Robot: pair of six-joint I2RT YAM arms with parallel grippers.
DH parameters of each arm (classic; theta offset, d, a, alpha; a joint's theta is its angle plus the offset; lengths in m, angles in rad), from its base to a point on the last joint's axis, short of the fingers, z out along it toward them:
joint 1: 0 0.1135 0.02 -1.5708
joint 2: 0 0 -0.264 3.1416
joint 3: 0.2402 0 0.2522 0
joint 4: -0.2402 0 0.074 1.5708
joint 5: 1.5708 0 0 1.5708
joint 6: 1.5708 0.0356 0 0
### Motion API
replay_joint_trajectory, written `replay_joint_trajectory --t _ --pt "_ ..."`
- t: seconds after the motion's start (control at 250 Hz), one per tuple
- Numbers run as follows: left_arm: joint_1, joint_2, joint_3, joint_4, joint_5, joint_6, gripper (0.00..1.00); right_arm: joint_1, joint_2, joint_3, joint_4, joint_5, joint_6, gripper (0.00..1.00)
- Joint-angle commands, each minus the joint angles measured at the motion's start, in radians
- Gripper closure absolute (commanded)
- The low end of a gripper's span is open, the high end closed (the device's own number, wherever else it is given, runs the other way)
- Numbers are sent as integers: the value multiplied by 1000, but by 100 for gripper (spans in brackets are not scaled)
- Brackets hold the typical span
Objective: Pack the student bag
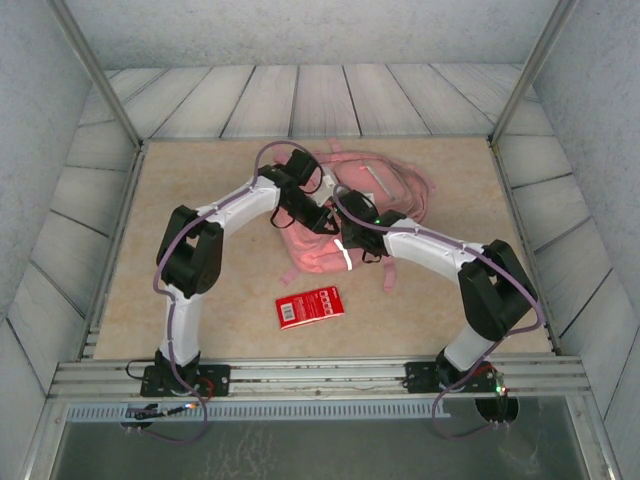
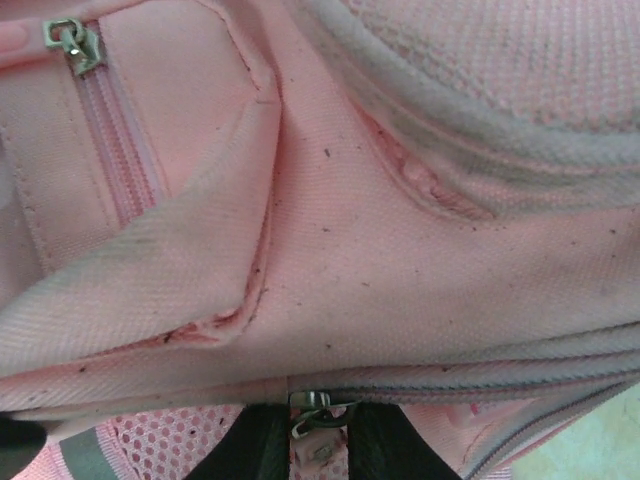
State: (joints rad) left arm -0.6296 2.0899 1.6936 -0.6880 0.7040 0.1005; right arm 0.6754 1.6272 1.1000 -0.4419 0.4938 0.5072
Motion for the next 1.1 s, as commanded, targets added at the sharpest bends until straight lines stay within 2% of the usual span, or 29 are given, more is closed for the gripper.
replay_joint_trajectory --t 0.0,0.164,0.32,0.516,0.787,1.007,1.095 --pt "-15 36 5 -40 85 -11 100 1 13 27 -7 70 10 88" --pt "-6 41 2 -35 83 -17 100 0 -16 9 6 62 0 93" --pt "5 28 -15 -33 57 -16 100 -4 -63 -24 26 4 -35 100" --pt "54 -45 -130 41 -66 -89 100 -52 -148 -61 -3 -122 -118 100" --pt "167 -155 -289 77 -268 -130 100 -240 -269 -99 -81 -361 -238 100" --pt "225 -165 -335 54 -435 -88 100 -333 -299 -87 -166 -438 -301 100" --pt "244 -142 -320 26 -547 -90 100 -345 -300 -84 -194 -462 -316 100"
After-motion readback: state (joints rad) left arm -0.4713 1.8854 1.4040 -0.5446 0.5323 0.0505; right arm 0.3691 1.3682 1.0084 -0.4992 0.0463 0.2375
